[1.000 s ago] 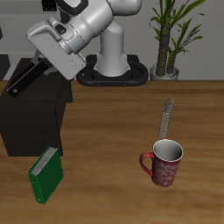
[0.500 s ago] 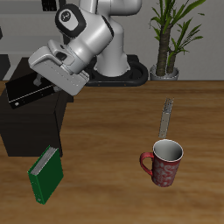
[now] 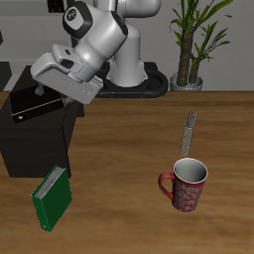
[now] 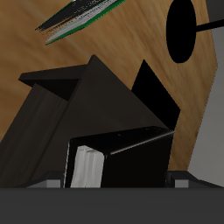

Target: Place the black book flat on top of the shelf

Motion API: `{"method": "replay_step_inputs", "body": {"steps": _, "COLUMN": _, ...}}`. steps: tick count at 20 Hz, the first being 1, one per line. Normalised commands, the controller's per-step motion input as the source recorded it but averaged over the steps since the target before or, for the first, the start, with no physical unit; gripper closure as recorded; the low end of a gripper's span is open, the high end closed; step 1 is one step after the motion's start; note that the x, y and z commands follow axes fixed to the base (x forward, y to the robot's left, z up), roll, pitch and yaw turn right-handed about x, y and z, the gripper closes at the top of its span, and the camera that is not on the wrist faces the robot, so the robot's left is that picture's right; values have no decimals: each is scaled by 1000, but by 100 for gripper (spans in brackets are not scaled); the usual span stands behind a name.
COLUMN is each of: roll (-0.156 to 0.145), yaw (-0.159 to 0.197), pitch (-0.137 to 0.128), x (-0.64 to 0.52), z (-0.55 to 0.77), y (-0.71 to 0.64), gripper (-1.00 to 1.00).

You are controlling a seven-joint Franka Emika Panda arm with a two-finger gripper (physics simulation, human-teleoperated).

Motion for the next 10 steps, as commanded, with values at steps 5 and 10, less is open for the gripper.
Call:
{"method": "replay_step_inputs", "body": {"steps": 5, "roll": 114, "yaw": -52, "pitch": 26, "x": 20, "z": 88, "y": 221, "gripper": -100}}
{"method": "replay_step_inputs", "body": {"steps": 10, "roll": 141, "yaw": -13, "pitch": -26, "x": -88, "z": 71, "y": 393, "gripper": -100}}
